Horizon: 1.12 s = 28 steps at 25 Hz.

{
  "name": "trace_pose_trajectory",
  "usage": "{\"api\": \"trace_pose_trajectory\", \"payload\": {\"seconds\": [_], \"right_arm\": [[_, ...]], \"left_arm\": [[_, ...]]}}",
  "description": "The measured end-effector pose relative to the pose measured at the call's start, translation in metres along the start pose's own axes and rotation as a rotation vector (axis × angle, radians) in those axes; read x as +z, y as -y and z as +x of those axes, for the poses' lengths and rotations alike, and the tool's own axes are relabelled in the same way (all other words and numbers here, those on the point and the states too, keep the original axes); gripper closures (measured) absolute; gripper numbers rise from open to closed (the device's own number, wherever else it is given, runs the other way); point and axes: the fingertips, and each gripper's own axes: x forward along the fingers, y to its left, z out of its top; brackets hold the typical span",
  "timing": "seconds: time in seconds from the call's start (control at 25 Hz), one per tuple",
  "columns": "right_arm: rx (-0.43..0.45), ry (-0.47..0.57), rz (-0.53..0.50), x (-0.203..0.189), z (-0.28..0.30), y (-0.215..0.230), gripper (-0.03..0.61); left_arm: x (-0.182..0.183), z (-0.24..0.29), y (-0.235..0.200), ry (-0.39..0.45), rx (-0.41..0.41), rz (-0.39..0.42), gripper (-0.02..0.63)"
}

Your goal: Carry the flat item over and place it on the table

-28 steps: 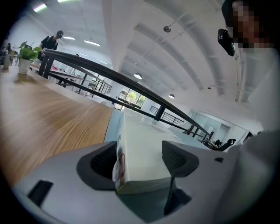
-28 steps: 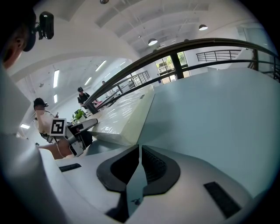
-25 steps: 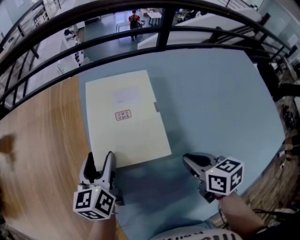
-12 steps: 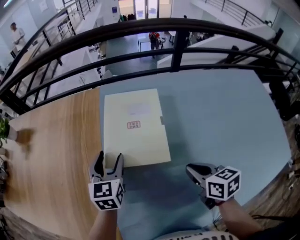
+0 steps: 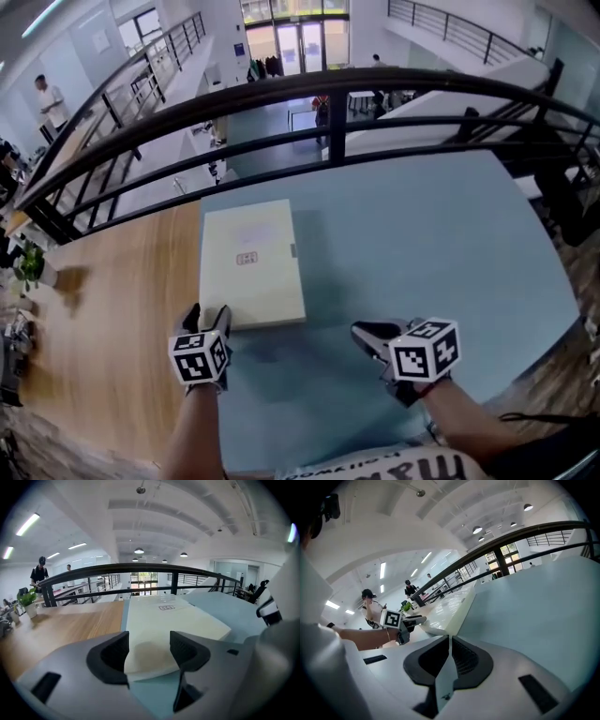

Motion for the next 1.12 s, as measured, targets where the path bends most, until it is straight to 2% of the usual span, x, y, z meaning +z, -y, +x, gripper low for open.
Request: {"api": "trace_pose_trajectory", "payload": {"seconds": [0.08,0.16,0.32,0.44,0.52,0.56,0.76,0.96,1.12], "right_arm": [[0.017,0.020,0.000,0.007,-0.011,0.000,0.535],[0.031,0.040,0.007,0.013,-0.020,-0.001,0.535],[0.074,0.094,0.041,0.019,-0.039,-0.005,0.535],[0.082,0.133,0.032,0.020,-0.055,-0.010,0.535],[0.081,0.163,0.009,0.021,-0.069,-0.013,0.535],[0.086,0.179,0.002,0.022,-0.075,-0.014,0.535],[0.115,0.232,-0.022,0.020,-0.102,-0.017,0.535],[0.128,0.270,-0.037,0.018,-0.140,-0.016,0.535],[0.110,0.284,-0.093,0.016,-0.169,-0.013,0.537]], "left_arm": [[0.005,-0.008,0.012,-0.005,-0.029,-0.016,0.341],[0.012,-0.019,0.030,0.015,-0.074,-0.074,0.341],[0.028,-0.051,0.091,0.101,-0.204,-0.123,0.362],[0.039,-0.085,0.138,0.183,-0.272,-0.100,0.443],[0.049,-0.109,0.162,0.227,-0.293,-0.085,0.564],[0.053,-0.119,0.172,0.251,-0.301,-0.093,0.588],[0.065,-0.162,0.200,0.347,-0.311,-0.173,0.594],[0.066,-0.194,0.234,0.387,-0.337,-0.153,0.598],[0.072,-0.217,0.256,0.441,-0.365,-0.173,0.608]]}}
